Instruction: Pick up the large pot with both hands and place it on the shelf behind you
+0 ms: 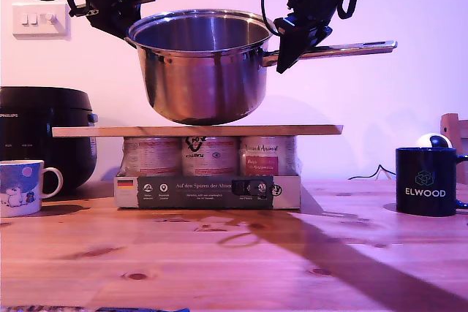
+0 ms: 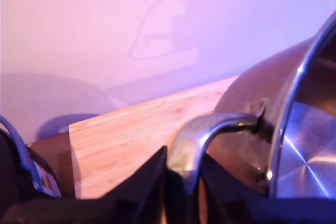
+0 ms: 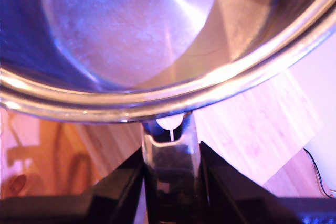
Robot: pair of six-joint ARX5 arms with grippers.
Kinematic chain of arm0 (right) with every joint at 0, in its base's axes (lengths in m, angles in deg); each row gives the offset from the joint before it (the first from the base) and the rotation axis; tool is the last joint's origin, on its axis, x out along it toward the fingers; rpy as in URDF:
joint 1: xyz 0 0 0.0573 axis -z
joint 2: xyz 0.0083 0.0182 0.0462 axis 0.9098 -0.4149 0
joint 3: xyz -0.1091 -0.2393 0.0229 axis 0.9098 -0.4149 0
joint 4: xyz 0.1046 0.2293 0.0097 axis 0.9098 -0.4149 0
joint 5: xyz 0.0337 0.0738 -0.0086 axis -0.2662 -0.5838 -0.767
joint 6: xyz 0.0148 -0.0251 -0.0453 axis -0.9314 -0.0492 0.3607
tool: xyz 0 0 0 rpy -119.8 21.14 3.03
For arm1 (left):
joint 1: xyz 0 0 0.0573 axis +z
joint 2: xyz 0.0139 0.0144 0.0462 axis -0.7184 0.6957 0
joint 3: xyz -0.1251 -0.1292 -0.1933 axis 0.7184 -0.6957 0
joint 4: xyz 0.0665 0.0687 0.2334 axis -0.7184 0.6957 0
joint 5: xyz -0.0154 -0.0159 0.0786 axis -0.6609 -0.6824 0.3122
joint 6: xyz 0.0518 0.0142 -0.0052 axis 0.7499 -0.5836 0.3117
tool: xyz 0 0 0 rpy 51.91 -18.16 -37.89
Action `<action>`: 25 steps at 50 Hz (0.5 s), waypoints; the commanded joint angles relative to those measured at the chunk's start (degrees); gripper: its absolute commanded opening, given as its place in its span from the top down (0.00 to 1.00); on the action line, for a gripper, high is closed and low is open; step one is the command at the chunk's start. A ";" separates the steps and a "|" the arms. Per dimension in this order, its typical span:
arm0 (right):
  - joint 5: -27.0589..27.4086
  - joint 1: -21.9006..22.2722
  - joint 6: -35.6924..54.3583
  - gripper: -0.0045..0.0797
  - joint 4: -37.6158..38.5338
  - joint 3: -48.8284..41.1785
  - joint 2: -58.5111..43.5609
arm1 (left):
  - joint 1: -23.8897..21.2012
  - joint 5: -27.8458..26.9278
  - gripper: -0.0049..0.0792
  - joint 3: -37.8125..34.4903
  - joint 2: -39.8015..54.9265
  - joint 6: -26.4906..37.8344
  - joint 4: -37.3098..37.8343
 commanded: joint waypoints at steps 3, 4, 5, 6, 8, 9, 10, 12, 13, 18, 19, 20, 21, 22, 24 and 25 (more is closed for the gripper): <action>2.43 1.29 -9.29 0.78 9.44 4.72 2.21 | -0.28 2.36 0.74 -1.25 3.45 -3.45 0.31; 2.43 1.29 -9.29 0.78 9.46 4.72 2.21 | -0.28 2.36 0.74 -1.25 3.45 -3.45 0.28; 2.43 1.29 -9.27 0.78 9.55 4.72 2.21 | -0.28 2.36 0.74 -1.25 3.45 -3.45 0.28; 2.43 1.29 -9.27 0.78 9.68 4.72 2.21 | -0.28 2.36 0.74 -1.25 3.45 -3.45 0.31; 2.43 1.29 -9.27 0.77 9.97 4.72 2.21 | -0.28 2.34 0.74 -1.25 3.45 -3.45 0.26; 2.43 1.29 -9.29 0.76 10.12 4.72 2.21 | -0.28 2.32 0.74 -1.25 3.45 -3.45 0.22; 2.43 1.29 -9.29 0.74 10.16 4.72 2.21 | -0.28 2.32 0.74 -1.25 3.45 -3.45 0.20; 2.38 1.29 -9.29 0.72 10.29 4.72 2.21 | -0.28 2.34 0.74 -1.25 3.45 -3.45 0.20; 2.38 1.29 -9.27 0.70 10.29 4.72 2.21 | -0.28 2.32 0.74 -1.25 3.45 -3.45 0.20; 2.40 1.29 -9.27 0.63 10.29 4.72 2.21 | -0.28 2.29 0.74 -1.25 3.45 -3.50 0.44; 2.38 1.29 -9.27 0.61 10.29 4.72 2.21 | -0.28 2.29 0.74 -1.25 3.45 -3.50 0.48; 2.40 1.29 -9.27 0.60 10.32 4.72 2.21 | -0.28 2.29 0.74 -1.25 3.45 -3.48 0.48; 2.40 1.29 -9.25 0.59 10.32 4.72 2.21 | -0.28 2.29 0.74 -1.25 3.48 -3.48 0.46; 2.43 1.29 -9.27 0.59 10.27 4.72 2.21 | -0.28 2.29 0.74 -1.25 3.48 -3.48 0.48; 2.43 1.29 -9.27 0.59 10.08 4.72 2.21 | -0.31 2.29 0.74 -1.25 3.48 -3.48 0.48; 2.40 1.29 -9.27 0.59 10.03 4.72 2.21 | -0.31 2.29 0.74 -1.25 3.48 -3.48 0.48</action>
